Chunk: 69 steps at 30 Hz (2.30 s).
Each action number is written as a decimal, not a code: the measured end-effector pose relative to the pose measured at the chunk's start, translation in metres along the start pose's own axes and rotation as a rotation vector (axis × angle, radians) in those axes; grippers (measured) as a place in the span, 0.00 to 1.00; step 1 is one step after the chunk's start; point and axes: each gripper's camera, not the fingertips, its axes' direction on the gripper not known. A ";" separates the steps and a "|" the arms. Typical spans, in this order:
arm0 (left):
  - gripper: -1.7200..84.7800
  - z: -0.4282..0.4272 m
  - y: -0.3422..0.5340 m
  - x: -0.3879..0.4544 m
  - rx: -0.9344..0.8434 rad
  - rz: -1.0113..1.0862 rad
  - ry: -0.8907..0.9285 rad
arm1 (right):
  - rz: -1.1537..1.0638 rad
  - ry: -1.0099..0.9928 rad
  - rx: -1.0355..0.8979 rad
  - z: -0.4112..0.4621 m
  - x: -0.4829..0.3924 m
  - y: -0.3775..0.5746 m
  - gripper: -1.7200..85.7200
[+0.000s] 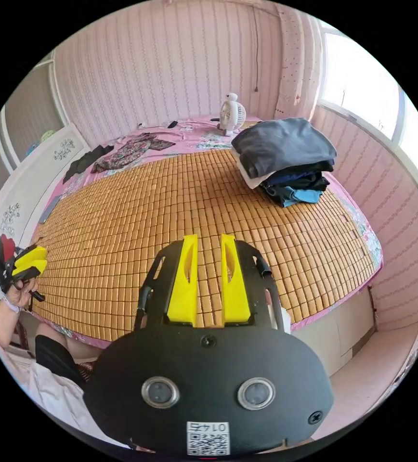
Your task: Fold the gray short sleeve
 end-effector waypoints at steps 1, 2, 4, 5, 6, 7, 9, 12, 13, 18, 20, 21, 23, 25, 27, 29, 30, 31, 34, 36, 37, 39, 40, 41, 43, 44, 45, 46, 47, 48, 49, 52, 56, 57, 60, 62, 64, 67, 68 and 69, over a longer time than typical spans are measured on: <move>0.10 0.031 -0.025 0.002 -0.010 0.036 0.013 | 0.047 -0.009 0.019 0.002 0.019 -0.011 0.11; 0.11 0.065 -0.050 0.006 -0.024 0.082 0.011 | 0.073 -0.021 0.028 0.004 0.028 -0.017 0.11; 0.12 0.118 -0.084 0.011 -0.050 0.139 0.000 | 0.198 -0.089 0.053 0.017 0.065 -0.041 0.11; 0.13 0.152 -0.103 0.013 -0.074 0.159 -0.014 | 0.233 -0.112 0.059 0.021 0.074 -0.047 0.11; 0.13 0.169 -0.111 0.013 -0.083 0.164 -0.018 | 0.296 -0.152 0.069 0.030 0.091 -0.058 0.11; 0.14 0.199 -0.127 0.013 -0.098 0.177 -0.019 | 0.344 -0.180 0.082 0.038 0.105 -0.068 0.11; 0.14 0.239 -0.145 0.016 -0.115 0.208 -0.023 | 0.402 -0.173 0.091 0.052 0.123 -0.080 0.10; 0.16 0.293 -0.168 0.021 -0.149 0.232 -0.011 | 0.473 -0.233 0.077 0.071 0.151 -0.092 0.08; 0.16 0.308 -0.175 0.023 -0.155 0.240 -0.005 | 0.469 -0.273 0.080 0.070 0.157 -0.093 0.06; 0.16 0.311 -0.197 0.032 -0.070 0.236 0.011 | 0.287 -0.234 0.274 -0.005 0.143 -0.083 0.04; 0.16 0.286 -0.207 0.040 -0.006 0.244 0.019 | 0.185 -0.184 0.358 -0.046 0.126 -0.082 0.03; 0.16 0.276 -0.209 0.041 0.016 0.238 0.026 | 0.128 -0.196 0.398 -0.069 0.115 -0.082 0.03; 0.16 0.229 -0.213 0.042 0.112 0.218 0.018 | 0.054 -0.295 0.449 -0.100 0.099 -0.086 0.03; 0.13 0.185 -0.208 0.039 0.177 0.210 -0.031 | -0.031 -0.456 0.426 -0.124 0.070 -0.100 0.03; 0.08 0.135 -0.195 0.032 0.228 0.214 -0.102 | -0.093 -0.530 0.380 -0.131 0.042 -0.110 0.03; 0.05 0.070 -0.168 0.015 0.223 0.195 -0.200 | -0.159 -0.603 0.340 -0.132 0.009 -0.115 0.03; 0.05 0.055 -0.160 0.010 0.214 0.182 -0.232 | -0.195 -0.676 0.316 -0.131 -0.015 -0.116 0.03; 0.03 0.023 -0.143 0.000 0.200 0.153 -0.293 | -0.230 -0.764 0.299 -0.130 -0.037 -0.114 0.03; 0.02 -0.051 -0.104 -0.018 0.196 0.077 -0.372 | -0.309 -0.880 0.318 -0.136 -0.085 -0.100 0.03; 0.02 -0.085 -0.080 -0.024 0.201 0.028 -0.362 | -0.328 -0.897 0.327 -0.139 -0.101 -0.085 0.03; 0.02 -0.100 -0.060 -0.029 0.204 -0.012 -0.330 | -0.329 -0.910 0.303 -0.136 -0.107 -0.074 0.03; 0.02 -0.112 -0.024 -0.040 0.193 -0.106 -0.252 | -0.332 -0.911 0.218 -0.121 -0.110 -0.054 0.03; 0.02 -0.116 0.005 -0.048 0.180 -0.191 -0.196 | -0.345 -0.893 0.123 -0.105 -0.111 -0.041 0.03; 0.02 -0.115 0.037 -0.057 0.151 -0.268 -0.136 | -0.345 -0.878 0.065 -0.094 -0.110 -0.033 0.03; 0.01 -0.111 0.089 -0.069 0.081 -0.393 -0.089 | -0.272 -0.704 -0.189 -0.041 -0.099 -0.003 0.02; 0.01 -0.111 0.124 -0.077 0.032 -0.504 -0.093 | -0.237 -0.649 -0.251 -0.027 -0.095 0.004 0.02; 0.01 -0.113 0.141 -0.081 0.014 -0.558 -0.097 | -0.214 -0.582 -0.352 -0.008 -0.090 0.017 0.02; 0.01 -0.119 0.169 -0.087 -0.007 -0.657 -0.101 | -0.231 -0.556 -0.406 0.003 -0.092 0.027 0.02; 0.01 -0.128 0.193 -0.091 -0.014 -0.731 -0.101 | -0.248 -0.547 -0.418 0.005 -0.095 0.030 0.03; 0.01 -0.133 0.202 -0.093 -0.012 -0.762 -0.106 | -0.292 -0.535 -0.429 0.008 -0.108 0.035 0.03; 0.01 -0.144 0.217 -0.096 0.000 -0.822 -0.132 | -0.358 -0.534 -0.438 0.010 -0.128 0.038 0.03; 0.01 -0.171 0.236 -0.109 0.037 -0.917 -0.221 | -0.588 -0.530 -0.452 0.018 -0.196 0.037 0.07; 0.01 -0.191 0.228 -0.126 0.062 -0.934 -0.312 | -0.783 -0.500 -0.412 0.034 -0.270 0.026 0.11; 0.01 -0.191 0.225 -0.128 0.054 -0.926 -0.313 | -0.809 -0.500 -0.423 0.045 -0.289 0.022 0.12; 0.01 -0.189 0.213 -0.139 0.009 -0.916 -0.333 | -0.775 -0.438 -0.514 0.086 -0.315 0.008 0.12; 0.02 -0.185 0.206 -0.145 0.012 -0.897 -0.362 | -0.668 -0.373 -0.565 0.110 -0.310 -0.005 0.09; 0.03 -0.179 0.203 -0.151 0.004 -0.891 -0.358 | -0.607 -0.449 -0.588 0.119 -0.293 -0.027 0.03; 0.06 -0.161 0.199 -0.168 -0.031 -0.907 -0.285 | -0.444 -0.642 -0.643 0.123 -0.252 -0.063 0.02; 0.07 -0.151 0.196 -0.174 -0.046 -0.895 -0.272 | -0.378 -0.706 -0.641 0.122 -0.239 -0.072 0.02; 0.07 -0.147 0.194 -0.177 -0.052 -0.886 -0.271 | -0.246 -0.874 -0.635 0.118 -0.211 -0.089 0.02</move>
